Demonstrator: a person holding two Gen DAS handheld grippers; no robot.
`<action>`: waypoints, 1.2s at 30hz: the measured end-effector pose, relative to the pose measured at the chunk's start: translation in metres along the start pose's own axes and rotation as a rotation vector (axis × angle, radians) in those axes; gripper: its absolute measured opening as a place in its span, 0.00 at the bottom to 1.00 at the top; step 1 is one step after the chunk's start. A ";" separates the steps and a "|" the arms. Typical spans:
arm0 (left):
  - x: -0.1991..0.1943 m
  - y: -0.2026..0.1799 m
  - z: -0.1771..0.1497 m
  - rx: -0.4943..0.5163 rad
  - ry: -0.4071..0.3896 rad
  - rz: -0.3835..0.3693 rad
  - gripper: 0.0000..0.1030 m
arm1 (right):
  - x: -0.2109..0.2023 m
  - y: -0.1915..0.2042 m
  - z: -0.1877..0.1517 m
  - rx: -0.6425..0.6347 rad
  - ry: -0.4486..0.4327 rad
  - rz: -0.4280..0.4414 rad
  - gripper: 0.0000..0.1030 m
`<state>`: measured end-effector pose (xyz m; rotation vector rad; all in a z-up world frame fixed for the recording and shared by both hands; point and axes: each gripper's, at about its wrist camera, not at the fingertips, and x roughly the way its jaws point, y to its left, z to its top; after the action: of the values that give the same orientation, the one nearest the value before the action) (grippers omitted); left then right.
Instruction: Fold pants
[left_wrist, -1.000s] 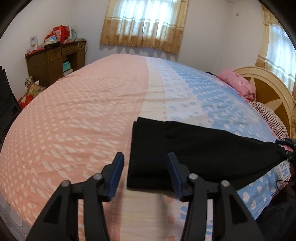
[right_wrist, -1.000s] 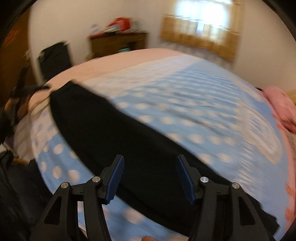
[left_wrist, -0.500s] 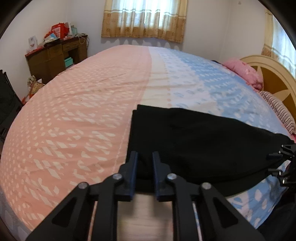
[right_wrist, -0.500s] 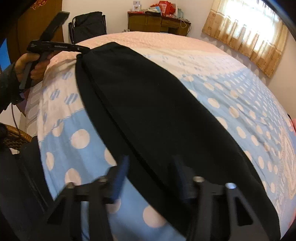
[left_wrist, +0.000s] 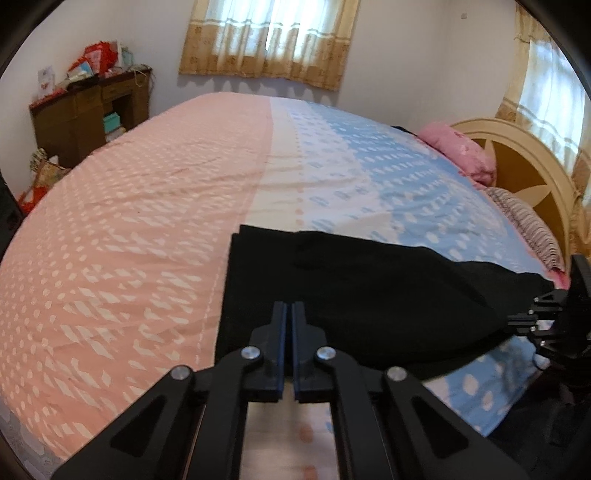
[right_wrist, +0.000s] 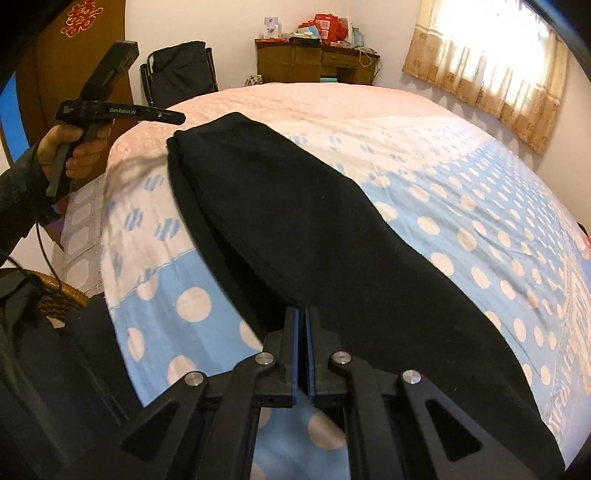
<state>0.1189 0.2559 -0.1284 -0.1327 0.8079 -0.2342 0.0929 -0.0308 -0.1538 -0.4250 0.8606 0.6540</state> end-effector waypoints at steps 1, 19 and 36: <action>0.000 0.000 0.000 0.008 0.002 0.011 0.02 | 0.000 0.002 -0.002 -0.005 0.004 0.007 0.03; 0.034 0.009 -0.012 -0.035 0.040 0.146 0.40 | 0.018 0.004 -0.008 -0.032 0.028 -0.023 0.03; 0.021 0.016 -0.017 -0.018 0.049 0.102 0.12 | 0.026 0.008 -0.018 -0.042 0.069 -0.002 0.03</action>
<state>0.1230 0.2652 -0.1585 -0.1025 0.8633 -0.1343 0.0903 -0.0265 -0.1861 -0.4882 0.9135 0.6596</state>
